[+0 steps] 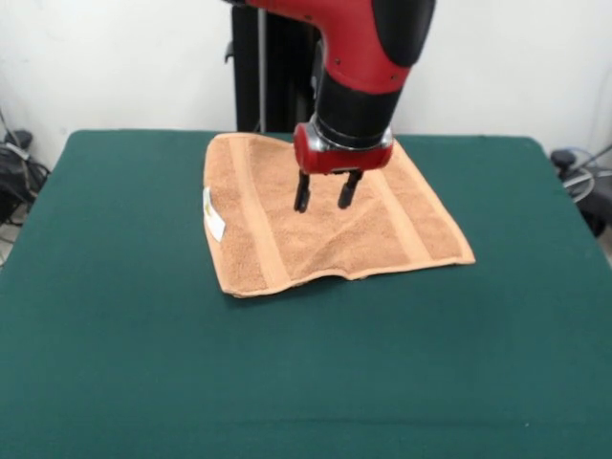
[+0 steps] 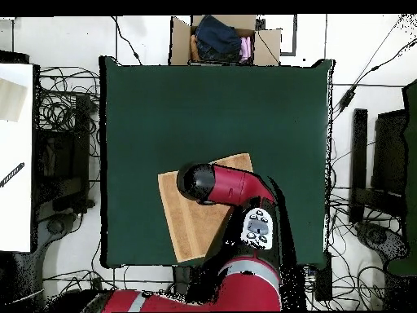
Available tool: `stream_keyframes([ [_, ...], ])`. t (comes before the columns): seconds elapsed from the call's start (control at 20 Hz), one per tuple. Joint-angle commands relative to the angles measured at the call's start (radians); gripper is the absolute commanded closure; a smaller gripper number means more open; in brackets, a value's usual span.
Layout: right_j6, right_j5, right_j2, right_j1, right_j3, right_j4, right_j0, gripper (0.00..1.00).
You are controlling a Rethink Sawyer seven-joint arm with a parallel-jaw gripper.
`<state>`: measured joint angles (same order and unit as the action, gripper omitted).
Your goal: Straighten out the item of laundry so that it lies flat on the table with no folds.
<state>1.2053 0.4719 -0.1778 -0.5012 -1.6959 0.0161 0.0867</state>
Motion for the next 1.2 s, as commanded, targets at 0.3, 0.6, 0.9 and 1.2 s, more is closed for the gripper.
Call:
stream_keyframes([
  [0.3,0.287,-0.116,0.04,0.037,-0.143,0.047,0.0,0.0],
  [0.6,0.282,-0.025,0.008,-0.043,-0.155,0.056,-0.027,0.0],
  [0.9,0.272,0.072,-0.029,-0.111,-0.15,0.052,-0.05,0.0],
  [1.2,0.268,0.074,-0.023,-0.119,-0.149,0.054,-0.041,0.0],
])
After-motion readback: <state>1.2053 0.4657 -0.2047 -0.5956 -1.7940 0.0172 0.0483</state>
